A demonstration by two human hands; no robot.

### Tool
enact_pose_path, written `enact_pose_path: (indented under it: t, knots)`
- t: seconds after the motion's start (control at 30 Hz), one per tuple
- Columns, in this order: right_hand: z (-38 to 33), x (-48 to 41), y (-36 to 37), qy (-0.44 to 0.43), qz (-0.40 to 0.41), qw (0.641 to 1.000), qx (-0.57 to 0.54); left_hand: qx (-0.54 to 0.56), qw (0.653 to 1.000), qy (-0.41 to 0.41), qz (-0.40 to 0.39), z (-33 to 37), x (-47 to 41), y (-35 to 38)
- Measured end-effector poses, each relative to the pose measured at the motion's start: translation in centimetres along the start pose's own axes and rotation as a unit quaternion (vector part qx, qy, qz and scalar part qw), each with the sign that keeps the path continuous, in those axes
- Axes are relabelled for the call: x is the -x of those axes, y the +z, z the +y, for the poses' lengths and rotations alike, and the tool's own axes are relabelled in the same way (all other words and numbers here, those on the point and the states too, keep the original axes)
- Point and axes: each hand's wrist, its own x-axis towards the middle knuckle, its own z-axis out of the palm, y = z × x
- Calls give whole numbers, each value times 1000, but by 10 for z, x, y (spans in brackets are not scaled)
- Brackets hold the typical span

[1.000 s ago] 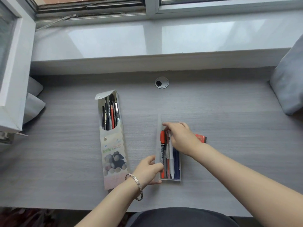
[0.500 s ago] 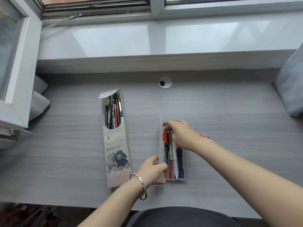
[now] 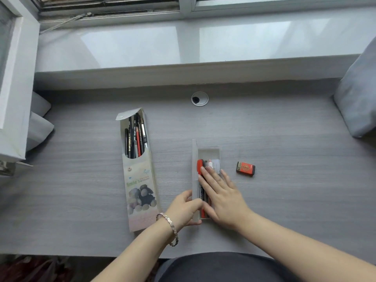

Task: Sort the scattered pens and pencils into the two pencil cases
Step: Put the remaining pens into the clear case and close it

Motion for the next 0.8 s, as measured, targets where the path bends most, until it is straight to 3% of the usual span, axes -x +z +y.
enact_pose_path:
  t: [0.13,0.37,0.53,0.67,0.8]
  knots:
    - [-2,-5,4,39,2,999,-4,-6,1000,2,-8,-2,-2,-1]
    - [4,-5,5,25,32,999,-6,-25,1000,5,10,-2,-2,0]
    - [44,-10,-25,205,140,964,-92,-55,998,0,-2,1,-1,-2]
    - [83,0,-46,259,-4,956,-137,-66,998,-7,-7,5,2,-1]
    - [99,-5,-54,225,-28,962,-152,-69,998,-5,-12,8,7,0]
